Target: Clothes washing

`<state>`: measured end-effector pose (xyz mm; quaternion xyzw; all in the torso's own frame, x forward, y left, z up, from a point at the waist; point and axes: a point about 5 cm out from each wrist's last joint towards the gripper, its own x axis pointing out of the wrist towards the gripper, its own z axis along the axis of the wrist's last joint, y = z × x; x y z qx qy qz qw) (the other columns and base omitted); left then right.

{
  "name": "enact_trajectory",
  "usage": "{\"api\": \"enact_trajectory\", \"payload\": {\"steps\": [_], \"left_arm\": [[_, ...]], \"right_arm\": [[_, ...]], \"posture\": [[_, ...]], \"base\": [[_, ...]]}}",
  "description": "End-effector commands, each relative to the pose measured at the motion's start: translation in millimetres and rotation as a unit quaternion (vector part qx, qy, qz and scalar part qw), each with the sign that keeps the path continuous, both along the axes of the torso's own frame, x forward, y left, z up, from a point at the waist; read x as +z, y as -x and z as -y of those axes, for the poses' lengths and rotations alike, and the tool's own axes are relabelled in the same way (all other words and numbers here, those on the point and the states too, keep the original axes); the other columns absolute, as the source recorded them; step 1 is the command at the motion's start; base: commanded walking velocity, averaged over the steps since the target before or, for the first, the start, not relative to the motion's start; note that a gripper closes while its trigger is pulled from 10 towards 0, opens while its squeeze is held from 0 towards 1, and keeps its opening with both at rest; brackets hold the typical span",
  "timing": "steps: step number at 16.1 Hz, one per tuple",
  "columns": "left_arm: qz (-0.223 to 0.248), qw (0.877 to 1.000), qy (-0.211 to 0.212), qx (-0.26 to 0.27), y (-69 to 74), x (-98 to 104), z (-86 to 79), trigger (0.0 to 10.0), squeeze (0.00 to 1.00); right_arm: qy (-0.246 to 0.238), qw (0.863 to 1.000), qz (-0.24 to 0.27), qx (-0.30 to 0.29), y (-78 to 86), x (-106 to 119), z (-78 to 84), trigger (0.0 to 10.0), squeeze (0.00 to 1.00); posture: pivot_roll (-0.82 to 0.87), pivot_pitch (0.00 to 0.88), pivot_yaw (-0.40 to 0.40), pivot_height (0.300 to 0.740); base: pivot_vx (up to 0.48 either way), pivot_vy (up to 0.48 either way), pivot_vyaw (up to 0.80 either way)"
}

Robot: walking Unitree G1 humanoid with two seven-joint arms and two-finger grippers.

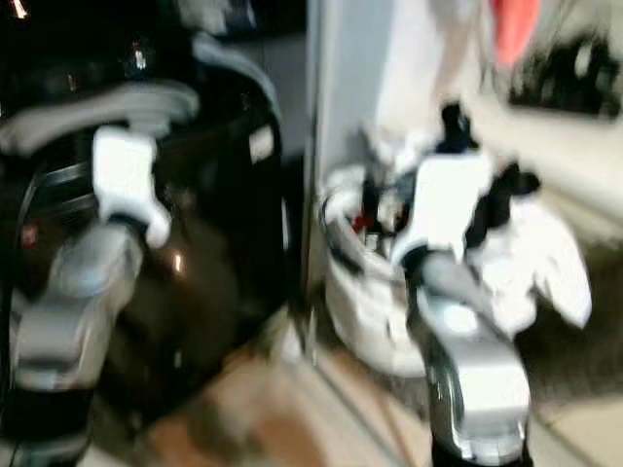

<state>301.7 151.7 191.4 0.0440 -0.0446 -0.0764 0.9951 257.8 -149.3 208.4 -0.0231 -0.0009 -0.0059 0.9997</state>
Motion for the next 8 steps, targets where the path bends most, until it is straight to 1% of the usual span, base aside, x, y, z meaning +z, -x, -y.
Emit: {"api": "enact_trajectory", "payload": {"steps": [1,2,4,5,8], "left_arm": [[-0.029,1.0,0.013,0.003,0.7,-15.5,3.0,10.0,0.0],[-0.034,0.999,0.008,0.0,5.0,-22.7,2.4,10.0,0.0],[-0.021,1.0,-0.006,-0.003,6.0,-21.0,1.4,10.0,0.0],[-0.009,1.0,-0.001,0.0,5.7,-18.0,-1.5,10.0,0.0],[-0.004,1.0,-0.006,0.003,7.1,-18.3,-2.9,10.0,0.0]], "right_arm": [[0.02,0.999,-0.022,-0.029,0.3,-12.1,11.4,10.0,0.0],[0.009,0.999,-0.031,-0.027,3.7,-19.2,13.5,10.0,0.0],[-0.013,0.999,-0.031,-0.014,6.7,-22.3,12.8,10.0,0.0],[-0.018,0.999,-0.031,-0.006,8.1,-22.8,11.2,10.0,0.0],[-0.019,1.0,-0.022,0.002,8.0,-21.4,8.4,10.0,0.0]], "posture": [[-0.07,0.0,0.014,0.74],[-0.07,0.0,0.012,0.74],[-0.07,0.0,0.01,0.74],[-0.07,0.0,0.011,0.74],[-0.07,0.0,0.012,0.74]], "base": [[0.0,0.0,0.0],[0.0,0.0,0.0],[0.0,0.0,0.0],[0.0,0.0,0.0],[0.361,0.0,0.0]]}}
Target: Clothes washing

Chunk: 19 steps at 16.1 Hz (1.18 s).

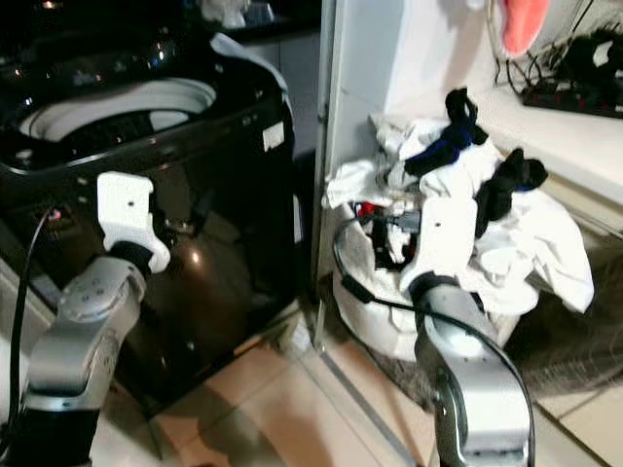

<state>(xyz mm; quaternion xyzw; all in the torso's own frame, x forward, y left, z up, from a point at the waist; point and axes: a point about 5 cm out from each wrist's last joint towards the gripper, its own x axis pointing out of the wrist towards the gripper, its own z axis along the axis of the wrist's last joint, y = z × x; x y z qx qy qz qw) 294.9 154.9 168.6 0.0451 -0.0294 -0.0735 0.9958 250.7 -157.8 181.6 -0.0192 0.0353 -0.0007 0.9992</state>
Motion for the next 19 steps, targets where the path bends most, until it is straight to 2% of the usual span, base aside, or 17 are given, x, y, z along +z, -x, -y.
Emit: {"api": "enact_trajectory", "payload": {"steps": [1,4,5,11,16,19], "left_arm": [[0.016,1.0,-0.005,-0.012,1.1,6.8,2.7,10.0,0.0],[0.024,1.0,-0.005,-0.02,0.9,10.3,4.1,10.0,0.0],[0.025,0.999,-0.006,-0.021,0.6,10.5,3.4,10.0,0.0],[0.026,0.999,0.0,-0.027,1.7,11.1,3.4,10.0,0.0],[0.027,0.999,0.003,-0.031,2.1,12.3,4.5,10.0,0.0],[0.03,0.999,0.004,-0.033,2.3,14.4,5.1,10.0,0.0]], "right_arm": [[0.012,1.0,0.02,0.011,0.1,6.2,-1.7,10.0,0.0],[0.02,1.0,0.02,0.013,-0.3,5.4,-2.2,10.0,0.0],[-0.002,1.0,0.026,0.002,-0.2,6.5,-0.6,10.0,0.0],[-0.002,0.999,0.05,-0.002,-0.7,14.1,1.3,10.0,0.0],[-0.007,0.998,0.061,0.004,1.7,19.4,0.2,10.0,0.0],[-0.011,0.996,0.087,0.033,3.2,27.9,-7.8,10.0,0.0]], "posture": [[-0.07,0.0,0.012,0.74],[-0.06,0.0,0.013,0.74],[-0.06,0.0,0.016,0.74],[-0.07,0.0,0.015,0.74],[-0.07,0.0,0.018,0.74],[-0.07,0.0,0.024,0.74]], "base": [[0.424,0.0,0.79],[0.426,0.0,0.8],[0.428,0.0,0.0],[0.425,0.0,0.0],[0.428,0.0,-0.76],[0.428,0.0,-0.14]]}}
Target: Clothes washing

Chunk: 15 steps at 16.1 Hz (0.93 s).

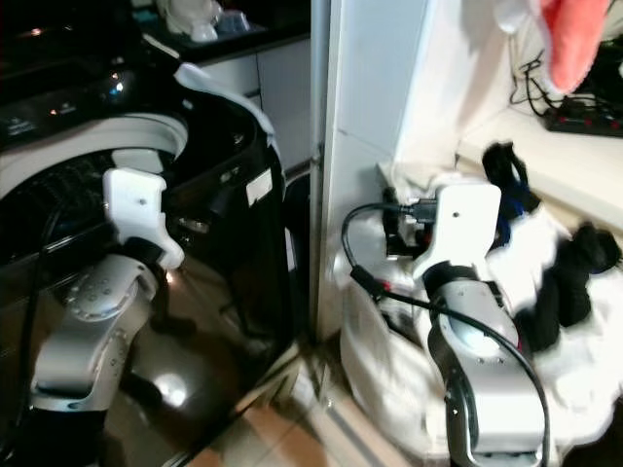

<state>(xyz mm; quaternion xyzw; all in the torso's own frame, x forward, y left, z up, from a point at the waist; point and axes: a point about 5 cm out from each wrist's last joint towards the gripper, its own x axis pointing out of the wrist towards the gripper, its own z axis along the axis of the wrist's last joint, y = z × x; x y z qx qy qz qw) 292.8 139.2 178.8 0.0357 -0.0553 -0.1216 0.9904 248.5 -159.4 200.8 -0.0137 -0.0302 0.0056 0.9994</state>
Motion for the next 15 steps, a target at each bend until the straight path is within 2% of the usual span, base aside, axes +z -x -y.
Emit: {"api": "enact_trajectory", "payload": {"steps": [1,7,11,13,15], "left_arm": [[0.01,1.0,-0.003,0.016,0.1,6.3,-10.9,10.0,0.0],[0.034,0.999,-0.008,0.009,-1.0,20.3,-16.7,10.0,0.0],[0.03,0.999,-0.011,0.008,-3.8,19.9,-14.6,10.0,0.0],[0.028,1.0,-0.013,0.003,-5.0,19.9,-11.8,10.0,0.0],[0.028,1.0,-0.01,-0.001,-6.7,20.5,-9.2,10.0,0.0]], "right_arm": [[-0.011,0.999,0.032,0.035,1.7,12.2,-12.4,10.0,0.0],[-0.029,0.997,0.052,0.042,4.5,25.2,-18.0,10.0,0.0],[-0.021,0.999,0.039,0.03,7.1,20.9,-15.7,10.0,0.0],[-0.016,0.999,0.033,0.019,5.7,20.5,-12.9,10.0,0.0],[-0.016,1.0,0.017,0.003,5.1,17.3,-9.6,10.0,0.0]], "posture": [[-0.07,0.0,0.023,0.74],[-0.07,0.0,0.03,0.74],[-0.07,0.0,0.033,0.74],[-0.08,0.0,0.036,0.74],[-0.09,0.0,0.042,0.74]], "base": [[0.416,0.0,0.0],[0.0,0.0,0.0],[0.0,0.0,0.0],[0.0,0.416,0.0],[0.0,0.48,-0.61]]}}
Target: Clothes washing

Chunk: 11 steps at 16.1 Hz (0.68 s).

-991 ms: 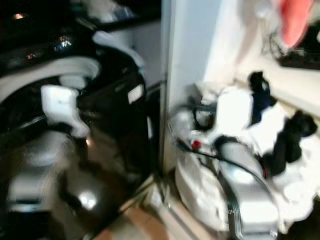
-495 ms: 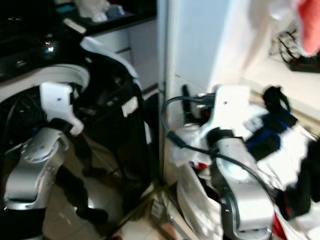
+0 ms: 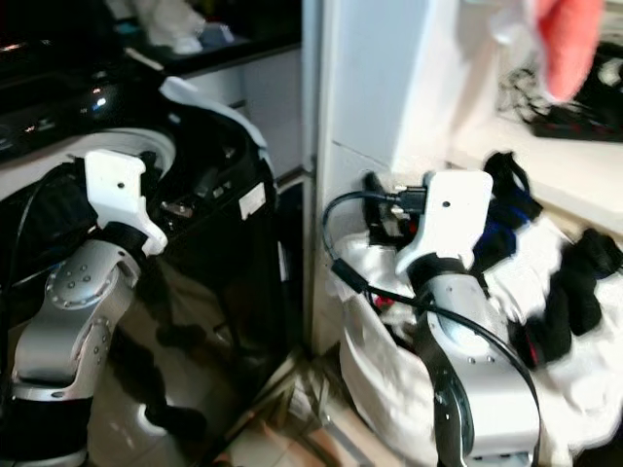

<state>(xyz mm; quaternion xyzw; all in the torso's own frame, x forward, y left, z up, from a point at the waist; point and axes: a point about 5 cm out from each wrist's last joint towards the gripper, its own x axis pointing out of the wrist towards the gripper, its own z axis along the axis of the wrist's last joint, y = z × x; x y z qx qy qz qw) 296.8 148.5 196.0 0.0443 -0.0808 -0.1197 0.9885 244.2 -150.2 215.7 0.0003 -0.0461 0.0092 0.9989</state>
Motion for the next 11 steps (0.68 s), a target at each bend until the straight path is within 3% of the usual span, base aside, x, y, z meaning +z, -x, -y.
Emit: {"api": "enact_trajectory", "payload": {"steps": [1,3,5,7,9,11], "left_arm": [[0.001,1.0,-0.006,-0.002,-3.0,3.2,0.4,10.0,0.0],[-0.004,1.0,-0.013,-0.002,-5.1,1.7,2.2,10.0,0.0],[0.0,1.0,-0.03,-0.007,-5.4,1.3,5.4,10.0,0.0],[-0.002,0.999,-0.036,-0.01,-4.9,-0.1,8.8,10.0,0.0],[-0.012,1.0,-0.012,0.0,-5.2,-2.2,8.9,10.0,0.0],[-0.013,1.0,-0.015,0.007,-5.7,-2.6,7.0,10.0,0.0]], "right_arm": [[-0.003,1.0,0.001,-0.001,1.0,2.4,-0.3,10.0,0.0],[0.0,1.0,-0.003,-0.009,1.4,1.9,1.5,10.0,0.0],[-0.004,1.0,-0.005,-0.018,1.8,1.5,4.1,10.0,0.0],[-0.005,1.0,-0.008,-0.023,2.3,1.2,5.6,10.0,0.0],[0.0,1.0,-0.021,-0.015,2.7,-1.4,5.8,10.0,0.0],[0.016,0.999,-0.031,-0.004,2.0,-3.5,5.7,10.0,0.0]], "posture": [[-0.09,0.0,0.042,0.74],[-0.1,0.0,0.049,0.74],[-0.1,0.0,0.052,0.74],[-0.1,0.0,0.057,0.74],[-0.1,0.0,0.053,0.74],[-0.1,0.0,0.044,0.74]], "base": [[0.0,0.48,-0.8],[0.0,0.435,-0.6],[0.0,0.0,0.0],[0.0,-0.48,0.0],[0.0,0.0,0.0],[0.0,0.0,0.0]]}}
